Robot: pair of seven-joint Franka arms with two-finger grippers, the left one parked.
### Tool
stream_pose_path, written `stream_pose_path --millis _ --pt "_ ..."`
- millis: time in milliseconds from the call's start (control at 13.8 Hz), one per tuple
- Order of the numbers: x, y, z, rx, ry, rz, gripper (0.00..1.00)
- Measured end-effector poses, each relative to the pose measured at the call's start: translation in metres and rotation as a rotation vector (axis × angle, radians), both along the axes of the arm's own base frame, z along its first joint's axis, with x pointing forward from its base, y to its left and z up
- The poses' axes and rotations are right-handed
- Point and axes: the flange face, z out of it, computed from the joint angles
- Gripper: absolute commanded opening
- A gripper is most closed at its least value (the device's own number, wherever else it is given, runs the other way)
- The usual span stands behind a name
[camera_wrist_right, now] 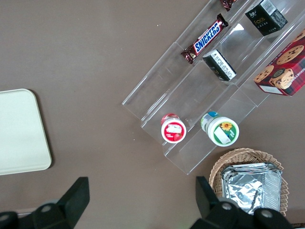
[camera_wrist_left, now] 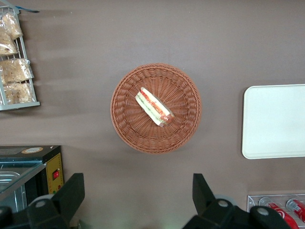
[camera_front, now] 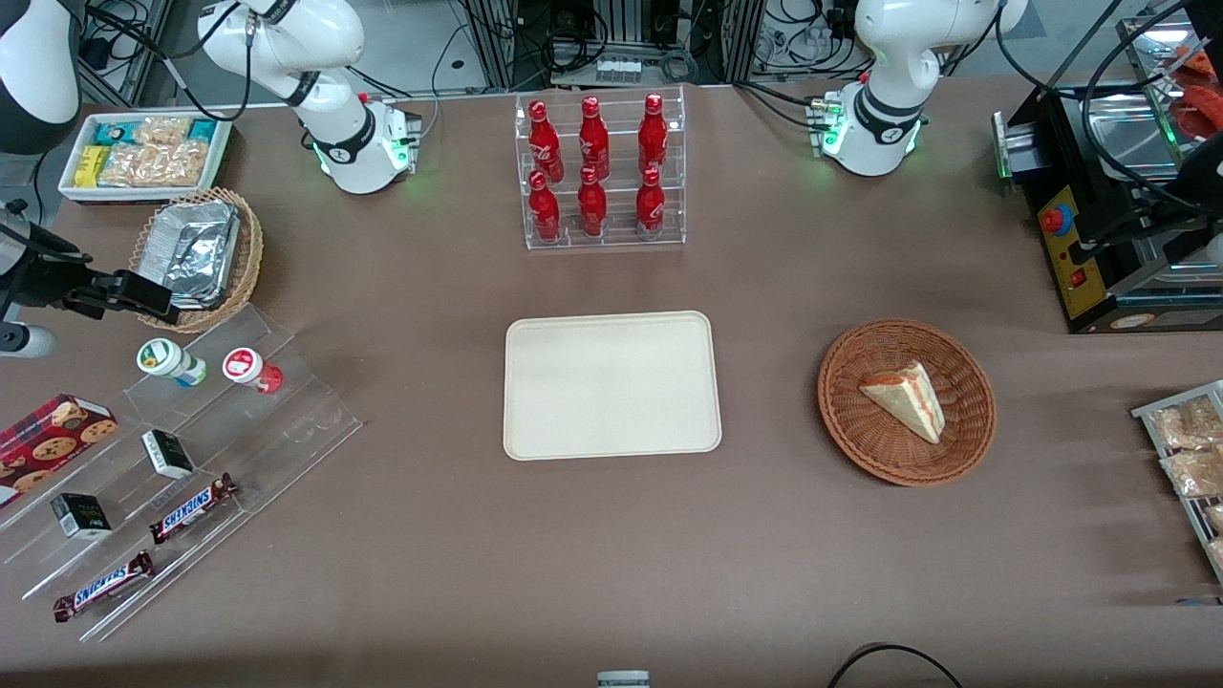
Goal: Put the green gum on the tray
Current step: 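Lower the right gripper toward the green-labelled gum tub on the acrylic stand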
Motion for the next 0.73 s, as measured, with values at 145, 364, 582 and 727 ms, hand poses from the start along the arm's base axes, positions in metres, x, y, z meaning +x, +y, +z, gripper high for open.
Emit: stream_pose_path --millis 145,364,582,727 --pt "0.0 0.0 0.0 0.004 0.0 0.0 0.99" --pt "0.002 0.0 -0.007 0.006 0.012 0.01 0.99" --pt "0.006 -0.02 -0.039 0.015 0.021 0.106 0.99" --pt "0.004 -0.049 -0.07 0.024 0.013 0.205 0.99"
